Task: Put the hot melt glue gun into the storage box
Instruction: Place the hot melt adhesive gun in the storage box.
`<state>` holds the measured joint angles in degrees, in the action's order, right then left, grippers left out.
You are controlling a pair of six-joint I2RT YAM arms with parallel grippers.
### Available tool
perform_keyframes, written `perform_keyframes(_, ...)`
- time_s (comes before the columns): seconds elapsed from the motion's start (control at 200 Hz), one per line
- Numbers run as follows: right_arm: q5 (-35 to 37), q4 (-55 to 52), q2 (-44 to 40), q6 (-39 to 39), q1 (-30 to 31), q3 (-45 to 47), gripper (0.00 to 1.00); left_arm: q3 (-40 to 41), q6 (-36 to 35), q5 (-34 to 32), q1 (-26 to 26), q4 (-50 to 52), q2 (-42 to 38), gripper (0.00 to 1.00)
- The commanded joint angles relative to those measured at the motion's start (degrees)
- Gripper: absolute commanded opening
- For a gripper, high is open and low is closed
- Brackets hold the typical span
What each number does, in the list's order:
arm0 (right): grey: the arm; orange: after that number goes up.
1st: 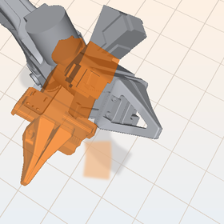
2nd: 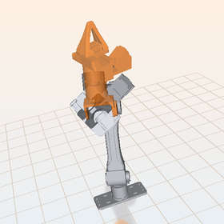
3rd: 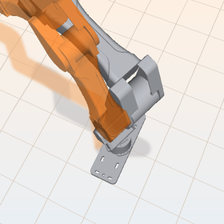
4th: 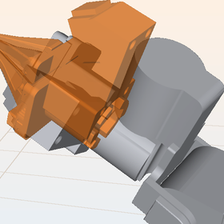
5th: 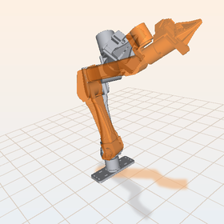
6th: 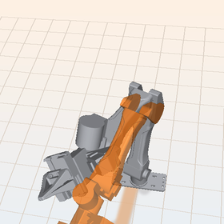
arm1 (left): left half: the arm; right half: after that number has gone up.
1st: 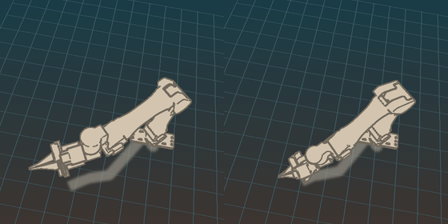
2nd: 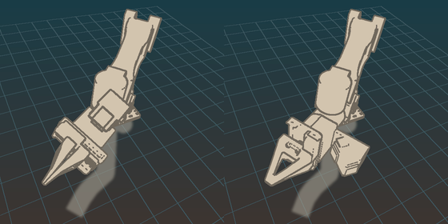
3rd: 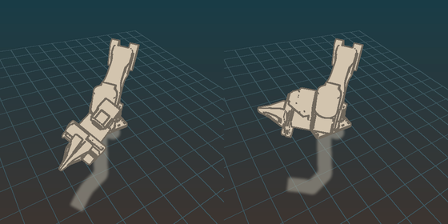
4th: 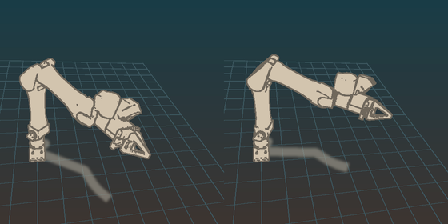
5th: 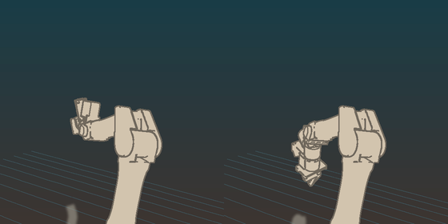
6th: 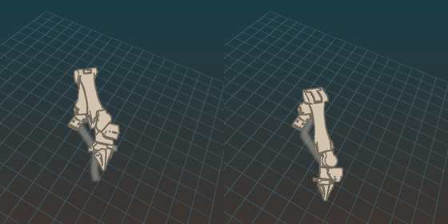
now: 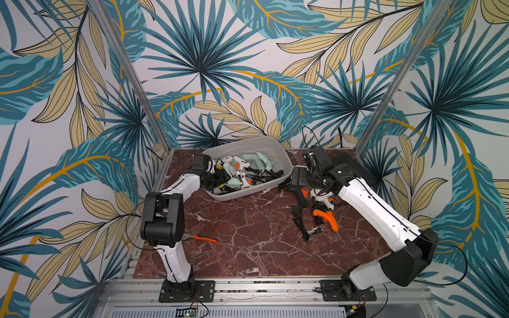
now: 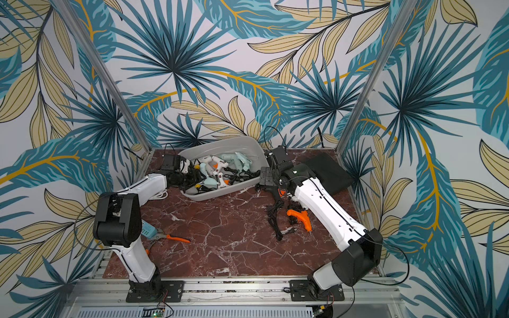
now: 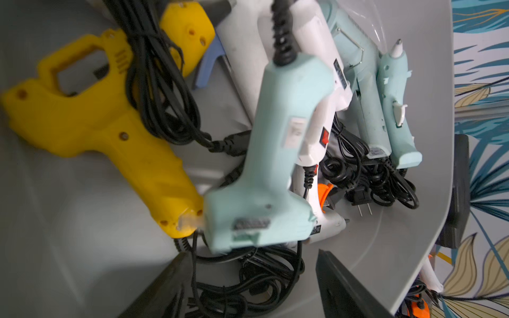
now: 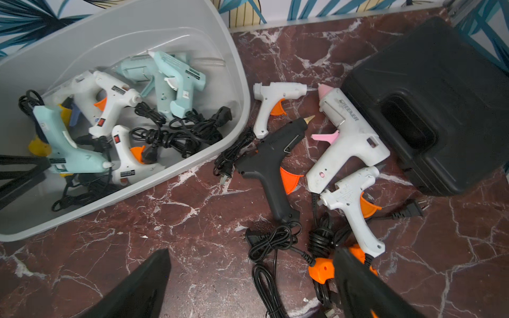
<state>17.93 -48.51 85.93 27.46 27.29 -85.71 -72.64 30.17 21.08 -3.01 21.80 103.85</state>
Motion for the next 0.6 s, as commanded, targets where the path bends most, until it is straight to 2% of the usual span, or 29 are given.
perform_keyframes(0.0, -0.31, -1.34, -1.41, 2.88, -1.65, 3.2, 0.96, 0.9, -0.09, -8.72, 0.67, 4.56, -5.01, 0.83)
perform_keyframes(0.07, -0.29, -1.36, -2.21, 3.43, -2.62, 4.86, 0.96, 1.25, 0.5, -9.99, 0.61, 4.45, -6.53, 0.87)
perform_keyframes(0.305, 0.79, -1.35, -5.93, 5.06, -5.89, 10.19, 0.96, 1.18, 0.47, -9.79, -0.65, 3.32, -10.16, 0.88)
perform_keyframes(0.396, 0.79, -1.27, -7.54, 6.12, -7.59, 13.39, 0.94, 1.28, -0.57, -11.25, -2.34, 3.08, -12.65, 0.91)
perform_keyframes(0.516, -0.56, -1.25, -9.32, 6.98, -10.36, 18.56, 0.92, 2.6, -3.68, -12.86, -5.75, 0.9, -16.61, 1.0)
perform_keyframes(0.596, -1.69, -1.15, -10.3, 7.23, -12.61, 22.47, 0.91, 3.93, -4.76, -12.9, -8.21, -1.03, -18.93, 1.0)
